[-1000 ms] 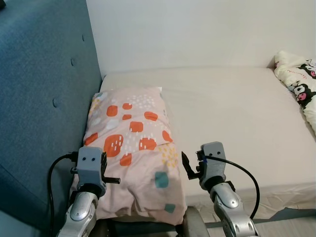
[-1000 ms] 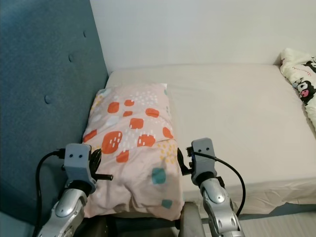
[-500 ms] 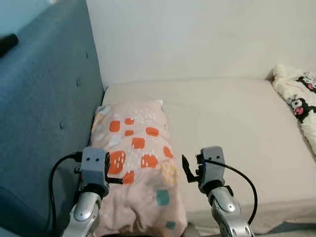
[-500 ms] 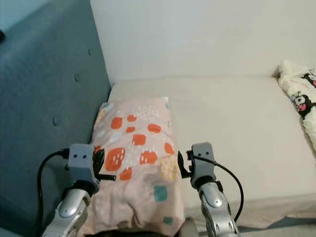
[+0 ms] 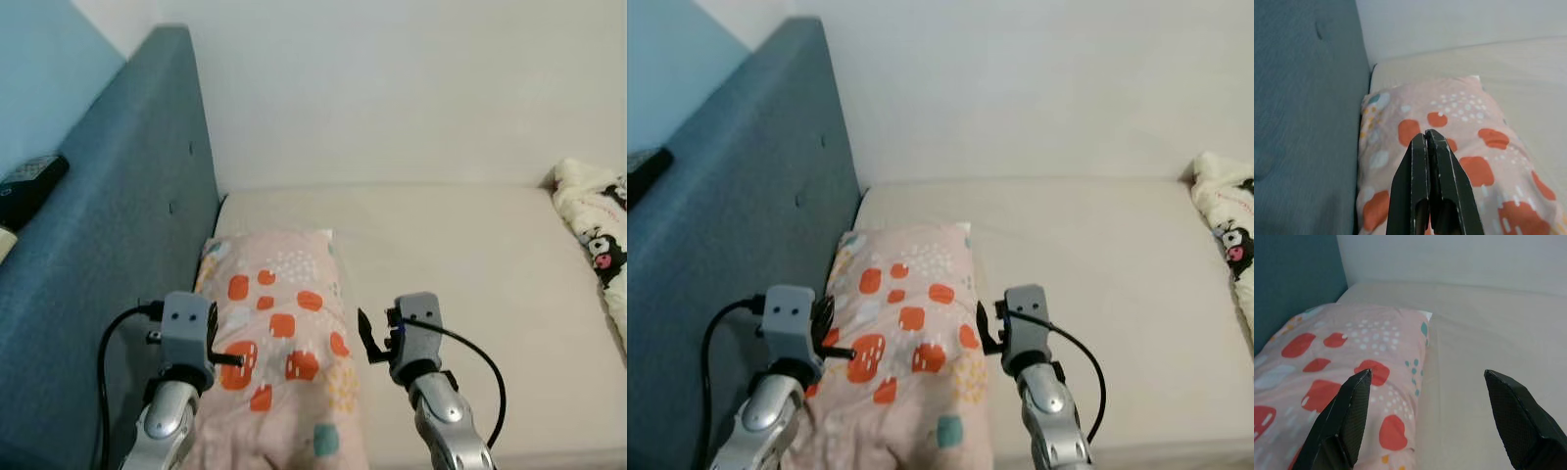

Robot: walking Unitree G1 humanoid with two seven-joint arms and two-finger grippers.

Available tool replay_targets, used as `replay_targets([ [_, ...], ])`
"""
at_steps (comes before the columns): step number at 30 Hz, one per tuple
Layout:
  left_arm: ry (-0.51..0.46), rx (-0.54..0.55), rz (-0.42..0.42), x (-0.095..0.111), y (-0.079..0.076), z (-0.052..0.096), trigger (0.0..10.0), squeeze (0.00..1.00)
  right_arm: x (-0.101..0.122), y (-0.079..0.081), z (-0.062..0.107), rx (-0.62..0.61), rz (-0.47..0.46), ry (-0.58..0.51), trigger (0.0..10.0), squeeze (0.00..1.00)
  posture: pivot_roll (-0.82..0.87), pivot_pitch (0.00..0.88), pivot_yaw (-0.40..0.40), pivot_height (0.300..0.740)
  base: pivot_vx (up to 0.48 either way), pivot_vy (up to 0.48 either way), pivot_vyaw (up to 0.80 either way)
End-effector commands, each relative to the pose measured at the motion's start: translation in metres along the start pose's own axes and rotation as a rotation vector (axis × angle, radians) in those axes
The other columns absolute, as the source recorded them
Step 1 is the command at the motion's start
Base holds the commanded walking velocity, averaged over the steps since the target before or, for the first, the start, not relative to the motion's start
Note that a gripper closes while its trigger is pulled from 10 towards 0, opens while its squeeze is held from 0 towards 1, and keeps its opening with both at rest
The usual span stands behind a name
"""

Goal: Clean up the room

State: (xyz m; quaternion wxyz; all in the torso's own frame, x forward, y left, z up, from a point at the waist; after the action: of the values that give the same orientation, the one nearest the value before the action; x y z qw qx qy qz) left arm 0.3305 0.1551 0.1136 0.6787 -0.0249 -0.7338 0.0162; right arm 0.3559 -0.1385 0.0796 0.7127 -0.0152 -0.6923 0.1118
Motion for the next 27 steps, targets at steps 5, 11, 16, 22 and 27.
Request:
replay_targets([
  [5,0.075,-0.044,-0.007,-0.021,-0.006,0.006,10.0,0.0,-0.022,0.002,0.005,-0.001,-0.049,0.077,10.0,0.0,-0.05,0.078,-0.025,0.74,0.0,0.0,0.0],
  [11,0.075,-0.082,-0.035,-0.023,-0.013,0.008,10.0,0.0,-0.028,0.002,0.005,-0.003,-0.101,0.104,10.0,0.0,-0.05,0.072,-0.025,0.74,0.0,0.0,0.0],
  [16,0.077,-0.079,-0.069,-0.025,-0.013,0.007,10.0,0.0,-0.034,0.006,0.005,0.011,-0.101,0.128,10.0,0.0,-0.05,0.073,-0.027,0.74,0.0,0.0,0.0],
  [22,0.097,0.031,-0.121,-0.032,0.005,0.006,10.0,0.0,-0.038,0.004,0.004,0.015,-0.079,0.138,10.0,0.0,-0.05,0.073,-0.026,0.74,0.0,0.0,0.0],
  [27,0.082,0.028,-0.146,-0.031,0.004,0.006,10.0,0.0,-0.042,0.001,0.002,0.011,-0.063,0.154,10.0,0.0,-0.05,0.075,-0.028,0.74,0.0,0.0,0.0],
])
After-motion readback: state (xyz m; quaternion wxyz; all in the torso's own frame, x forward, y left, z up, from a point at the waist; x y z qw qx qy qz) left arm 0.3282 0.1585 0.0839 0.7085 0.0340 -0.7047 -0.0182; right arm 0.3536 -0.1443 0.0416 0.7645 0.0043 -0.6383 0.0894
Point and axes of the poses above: a point about 5 cm out from each wrist's last joint towards the gripper, its own z axis pointing back from the gripper into the wrist, its own x axis along the axis of the wrist's last joint, y = z × x, the point moved 6 cm from there along -z, pointing out of the wrist towards the gripper, and after that the axes turned 6 degrees about z, right-handed, at the moved point
